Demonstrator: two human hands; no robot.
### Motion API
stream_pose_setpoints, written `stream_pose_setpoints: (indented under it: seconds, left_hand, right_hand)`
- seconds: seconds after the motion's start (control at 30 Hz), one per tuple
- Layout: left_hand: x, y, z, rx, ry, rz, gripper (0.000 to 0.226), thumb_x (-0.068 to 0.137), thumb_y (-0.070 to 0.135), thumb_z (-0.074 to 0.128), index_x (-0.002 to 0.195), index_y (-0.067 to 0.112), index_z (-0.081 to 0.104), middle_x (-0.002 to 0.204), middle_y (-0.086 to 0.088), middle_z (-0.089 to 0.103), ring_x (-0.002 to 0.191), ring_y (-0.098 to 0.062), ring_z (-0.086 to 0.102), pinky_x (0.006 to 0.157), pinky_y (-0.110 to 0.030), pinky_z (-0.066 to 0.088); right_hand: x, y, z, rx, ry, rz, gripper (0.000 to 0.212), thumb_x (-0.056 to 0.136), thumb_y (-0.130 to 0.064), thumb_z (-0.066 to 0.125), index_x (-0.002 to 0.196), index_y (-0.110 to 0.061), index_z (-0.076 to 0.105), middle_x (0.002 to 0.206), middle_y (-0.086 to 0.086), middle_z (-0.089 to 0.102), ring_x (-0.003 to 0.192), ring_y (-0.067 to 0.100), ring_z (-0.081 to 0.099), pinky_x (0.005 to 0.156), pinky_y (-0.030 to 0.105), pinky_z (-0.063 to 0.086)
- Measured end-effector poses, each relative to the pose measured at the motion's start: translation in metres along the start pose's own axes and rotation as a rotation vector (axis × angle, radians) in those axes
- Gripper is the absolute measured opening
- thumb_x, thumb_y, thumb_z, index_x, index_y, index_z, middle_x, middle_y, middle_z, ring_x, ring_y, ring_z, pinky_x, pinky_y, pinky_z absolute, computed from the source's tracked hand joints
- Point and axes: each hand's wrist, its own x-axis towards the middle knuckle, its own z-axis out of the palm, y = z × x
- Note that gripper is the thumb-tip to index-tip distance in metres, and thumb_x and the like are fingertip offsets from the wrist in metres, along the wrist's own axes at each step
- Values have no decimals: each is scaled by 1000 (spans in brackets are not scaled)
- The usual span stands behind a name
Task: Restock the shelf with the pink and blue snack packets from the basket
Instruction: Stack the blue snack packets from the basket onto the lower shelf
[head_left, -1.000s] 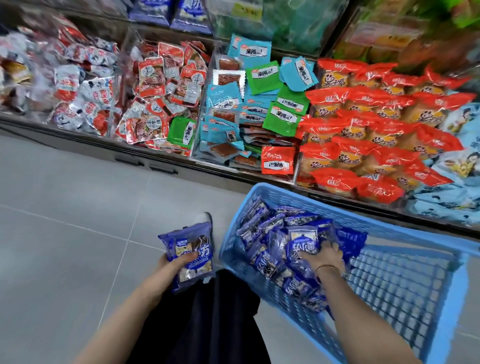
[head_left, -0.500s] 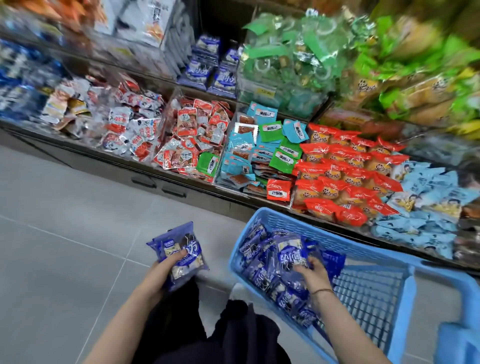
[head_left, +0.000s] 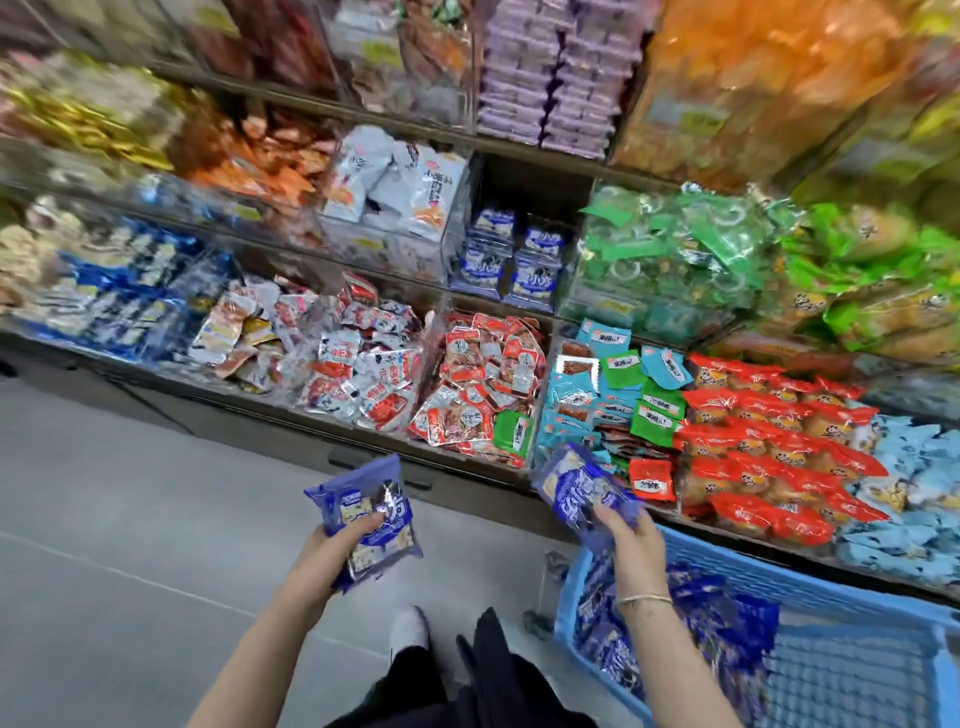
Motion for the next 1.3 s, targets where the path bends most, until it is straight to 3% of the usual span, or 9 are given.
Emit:
stream_pose_setpoints:
  seconds: [0.1, 0.2, 0.6, 0.73, 0.83, 0.97, 1.03, 1.17, 1.3]
  left_hand:
    - [5, 17, -16, -113, -19, 13, 48, 68, 26, 72, 111, 8, 65, 101, -17, 72, 84, -30, 70, 66, -32, 55]
    - [11, 27, -19, -169, -48, 25, 55, 67, 29, 71, 117, 8, 62, 105, -17, 71, 91, -31, 69, 63, -30, 56]
    - [63, 96, 27, -116, -72, 34, 46, 76, 28, 69, 116, 5, 61, 97, -13, 74, 77, -24, 72, 58, -27, 52]
    - [89, 134, 44, -121, -65, 98, 64, 63, 37, 74, 120, 10, 62, 106, -10, 73, 97, -28, 68, 74, -34, 49]
    - [99, 147, 54, -102, -68, 102, 70, 57, 37, 84, 118, 10, 63, 105, -11, 72, 98, -32, 67, 73, -37, 51]
    - [113, 167, 61, -96, -104, 83, 79, 55, 41, 85, 124, 12, 57, 111, -16, 69, 102, -38, 66, 83, -50, 55]
    - [122, 181, 64, -121, -118, 98, 77, 59, 33, 85, 126, 10, 55, 109, -14, 71, 96, -33, 69, 77, -42, 56]
    - [137, 214, 70, -32, -166, 205, 92, 49, 52, 84, 129, 17, 55, 116, 2, 69, 108, -17, 64, 96, -38, 45]
    - [159, 261, 76, 21, -225, 276, 99, 42, 61, 83, 129, 25, 54, 122, 10, 64, 118, -13, 55, 102, -38, 39]
  right_hand:
    - [3, -11, 38, 246, -43, 157, 4, 88, -15, 60, 92, -14, 60, 83, 7, 62, 79, 21, 57, 69, 32, 46]
    - [7, -19, 63, 380, -132, 257, 19, 94, -24, 53, 112, -20, 56, 102, 4, 66, 95, 23, 62, 80, 40, 50]
    - [90, -59, 104, 306, -297, 391, 21, 90, 11, 37, 90, -6, 49, 64, 10, 68, 61, 17, 69, 57, 26, 58]
    - [133, -82, 133, 270, -267, 308, 16, 90, 4, 47, 80, -8, 50, 54, 3, 64, 61, 18, 62, 56, 24, 55]
    - [146, -93, 151, 287, -272, 322, 15, 95, -21, 50, 99, -13, 62, 78, 1, 72, 78, 17, 65, 67, 30, 50]
    - [159, -99, 165, 353, -382, 463, 62, 88, -54, 47, 136, -15, 43, 135, 10, 51, 119, 29, 55, 108, 48, 36]
    - [159, -98, 170, 402, -390, 529, 67, 82, -59, 48, 133, -17, 42, 113, 18, 61, 92, 30, 67, 103, 49, 41]
    - [154, -108, 179, 530, -321, 584, 49, 90, -47, 51, 118, -7, 57, 92, 21, 69, 78, 33, 71, 58, 40, 60]
    - [156, -114, 186, 468, -292, 519, 10, 85, -7, 57, 81, -8, 48, 86, 14, 58, 75, 30, 64, 54, 33, 56]
